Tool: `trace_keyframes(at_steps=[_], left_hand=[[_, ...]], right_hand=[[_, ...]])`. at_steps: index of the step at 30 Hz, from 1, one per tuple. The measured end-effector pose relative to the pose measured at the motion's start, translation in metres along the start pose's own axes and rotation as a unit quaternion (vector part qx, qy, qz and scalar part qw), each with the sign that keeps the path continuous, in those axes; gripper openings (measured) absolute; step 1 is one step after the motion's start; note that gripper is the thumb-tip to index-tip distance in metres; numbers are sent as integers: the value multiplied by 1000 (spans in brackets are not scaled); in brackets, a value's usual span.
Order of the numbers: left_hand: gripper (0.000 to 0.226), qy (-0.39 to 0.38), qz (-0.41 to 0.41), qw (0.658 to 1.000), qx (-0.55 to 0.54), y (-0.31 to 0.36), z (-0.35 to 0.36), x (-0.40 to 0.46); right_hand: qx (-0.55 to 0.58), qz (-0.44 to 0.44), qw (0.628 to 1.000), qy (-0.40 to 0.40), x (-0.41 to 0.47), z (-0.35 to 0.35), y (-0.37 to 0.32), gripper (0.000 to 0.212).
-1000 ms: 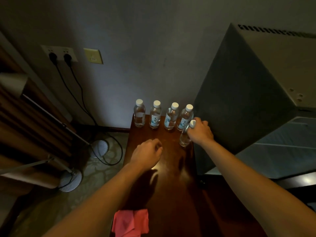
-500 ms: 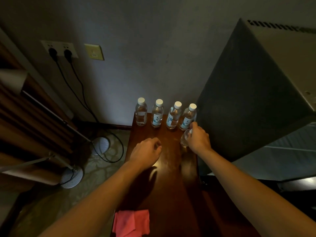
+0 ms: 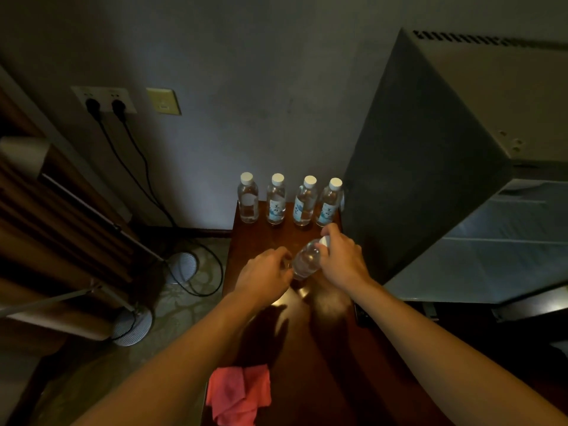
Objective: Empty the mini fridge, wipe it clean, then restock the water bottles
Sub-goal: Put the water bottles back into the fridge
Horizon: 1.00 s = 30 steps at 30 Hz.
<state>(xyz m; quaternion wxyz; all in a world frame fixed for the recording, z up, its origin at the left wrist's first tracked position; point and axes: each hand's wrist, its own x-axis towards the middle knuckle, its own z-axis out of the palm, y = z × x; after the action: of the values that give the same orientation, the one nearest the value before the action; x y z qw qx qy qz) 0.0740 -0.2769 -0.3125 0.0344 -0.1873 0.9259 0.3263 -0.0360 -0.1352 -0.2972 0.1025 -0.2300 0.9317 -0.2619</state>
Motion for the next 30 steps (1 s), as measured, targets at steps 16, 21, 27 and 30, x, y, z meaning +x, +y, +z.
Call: trace_keyframes(at_steps=[16,21,27,30], left_hand=[[76,-112,9,991,66,36,61,-8],[70,-161,37,985,44,65,85,-13],[69,-158,76,983,55,101,113,-16],[54,-147,87,985,34,120,123,-15]], right_hand=[[18,18,1000,-16,-77,-56,32,18],[42,19,999,-23,-93,-77,62,16],[78,39,996,-17,-110,-104,102,28],[147,71,987,-3,-111,-117,124,43]])
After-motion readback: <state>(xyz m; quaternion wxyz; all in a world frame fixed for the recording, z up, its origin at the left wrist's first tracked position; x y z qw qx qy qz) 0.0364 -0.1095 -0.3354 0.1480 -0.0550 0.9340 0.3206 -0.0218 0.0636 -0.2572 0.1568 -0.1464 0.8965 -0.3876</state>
